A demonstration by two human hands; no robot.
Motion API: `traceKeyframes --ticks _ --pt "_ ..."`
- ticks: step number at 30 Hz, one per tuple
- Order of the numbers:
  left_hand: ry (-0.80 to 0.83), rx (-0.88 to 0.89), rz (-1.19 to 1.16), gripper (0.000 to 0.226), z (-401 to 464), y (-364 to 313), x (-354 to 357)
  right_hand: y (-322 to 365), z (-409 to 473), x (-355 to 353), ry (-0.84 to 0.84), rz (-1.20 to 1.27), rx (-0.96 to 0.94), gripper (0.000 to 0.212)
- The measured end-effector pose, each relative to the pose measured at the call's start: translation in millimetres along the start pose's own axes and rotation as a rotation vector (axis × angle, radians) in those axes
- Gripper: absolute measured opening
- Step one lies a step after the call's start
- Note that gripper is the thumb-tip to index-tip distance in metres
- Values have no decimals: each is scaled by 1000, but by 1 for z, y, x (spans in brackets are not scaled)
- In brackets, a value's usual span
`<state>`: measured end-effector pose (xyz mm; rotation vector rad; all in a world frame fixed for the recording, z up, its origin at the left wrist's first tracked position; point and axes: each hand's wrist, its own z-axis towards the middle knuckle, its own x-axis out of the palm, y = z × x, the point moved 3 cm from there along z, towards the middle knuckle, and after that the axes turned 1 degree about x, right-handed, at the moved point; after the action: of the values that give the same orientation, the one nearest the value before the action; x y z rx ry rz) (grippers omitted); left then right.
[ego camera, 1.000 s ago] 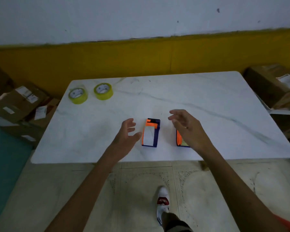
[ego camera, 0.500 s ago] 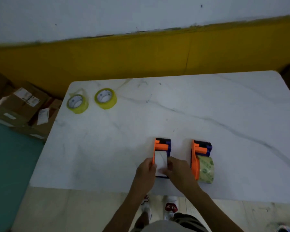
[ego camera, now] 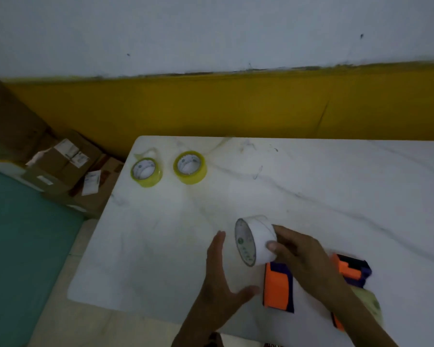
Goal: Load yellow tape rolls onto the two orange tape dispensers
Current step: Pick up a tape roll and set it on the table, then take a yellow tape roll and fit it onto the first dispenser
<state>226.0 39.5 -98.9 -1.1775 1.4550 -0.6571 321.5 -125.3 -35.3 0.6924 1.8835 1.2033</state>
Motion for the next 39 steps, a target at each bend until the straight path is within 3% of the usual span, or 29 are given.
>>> traceKeyframes --ticks 2,6,9,11,13,17,20,22,24,26,29,32,35,36,38,39 --pt "1 57 -62 113 12 -7 -35 18 25 30 111 79 -21 30" --pt "-82 71 -145 93 28 11 -109 42 69 91 132 134 -9 31" --pt "-83 39 -147 88 45 31 -162 57 94 132 64 154 -8 27" --pt "-92 -7 -115 88 63 47 -195 66 108 151 -82 94 -46 29" --pt "-169 -36 -56 91 89 65 -230 74 120 162 -205 103 -61 30" --pt "-371 -182 248 99 153 99 -289 83 142 172 -220 160 -12 26" --pt "-243 -360 498 102 183 122 -311 85 153 179 -227 170 0 24" --pt "-189 -368 532 110 190 133 -312 85 154 181 -227 192 6 24" --pt "-237 -292 537 115 192 135 -308 85 149 184 -211 192 13 25" --pt "-315 -56 602 97 201 126 -302 84 140 185 -204 184 12 26" --pt "-207 184 848 62 234 109 -289 80 123 184 -232 160 34 26" --pt "-169 234 712 20 255 95 -293 71 98 174 -229 149 59 24" --pt "-240 145 138 28 267 64 -323 70 79 157 -266 229 59 19" --pt "-250 162 70 22 266 49 -323 70 79 150 -311 284 58 20" --pt "-164 80 237 9 269 40 -304 67 85 139 -377 349 63 22" --pt "-61 -7 453 21 266 50 -285 67 87 137 -377 352 66 23"
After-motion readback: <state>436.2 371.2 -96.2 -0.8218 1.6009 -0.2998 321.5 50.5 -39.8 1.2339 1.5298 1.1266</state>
